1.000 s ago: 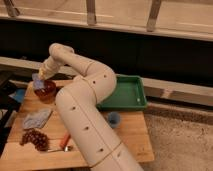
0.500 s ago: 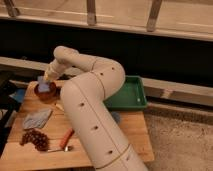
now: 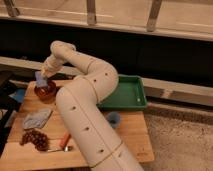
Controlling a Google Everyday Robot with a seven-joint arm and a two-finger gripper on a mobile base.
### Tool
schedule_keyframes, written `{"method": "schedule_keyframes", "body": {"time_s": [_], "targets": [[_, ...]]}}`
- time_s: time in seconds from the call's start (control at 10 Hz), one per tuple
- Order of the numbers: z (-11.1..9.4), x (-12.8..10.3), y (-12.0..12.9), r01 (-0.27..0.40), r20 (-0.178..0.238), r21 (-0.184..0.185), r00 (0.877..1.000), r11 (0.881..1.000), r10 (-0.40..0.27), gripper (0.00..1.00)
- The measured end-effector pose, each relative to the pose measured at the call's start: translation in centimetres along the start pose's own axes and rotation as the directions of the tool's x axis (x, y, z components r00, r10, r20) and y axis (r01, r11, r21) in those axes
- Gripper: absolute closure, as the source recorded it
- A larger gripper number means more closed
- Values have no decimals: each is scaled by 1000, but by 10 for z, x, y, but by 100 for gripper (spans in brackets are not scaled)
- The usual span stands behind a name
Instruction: Wipe red bowl with sponge
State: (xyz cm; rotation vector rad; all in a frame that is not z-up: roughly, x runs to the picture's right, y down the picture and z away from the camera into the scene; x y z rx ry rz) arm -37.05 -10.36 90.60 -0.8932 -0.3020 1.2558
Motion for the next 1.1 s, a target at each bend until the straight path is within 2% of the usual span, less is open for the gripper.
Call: {"method": "schedule_keyframes", "body": {"time_s": [0.2,0.3,0.6,0.7,0.9,1.0,1.1], "targets": [[12,16,22,20,-42,-22,999,1000,-21,100],[15,31,28,17,-60,-24,998,1000,-18,100],[3,62,24,-31,-69,-3,997,1000,30,100],[0,62,20,-40,-62,2,997,999,40,100],[-7,47,10,-38,-41,3,998,999,38,100],[-14,26,1,-22,-23,-6,999,1000,22,100],[-13,16,-1,-8,-20,-21,1000,1000,8,100]]}}
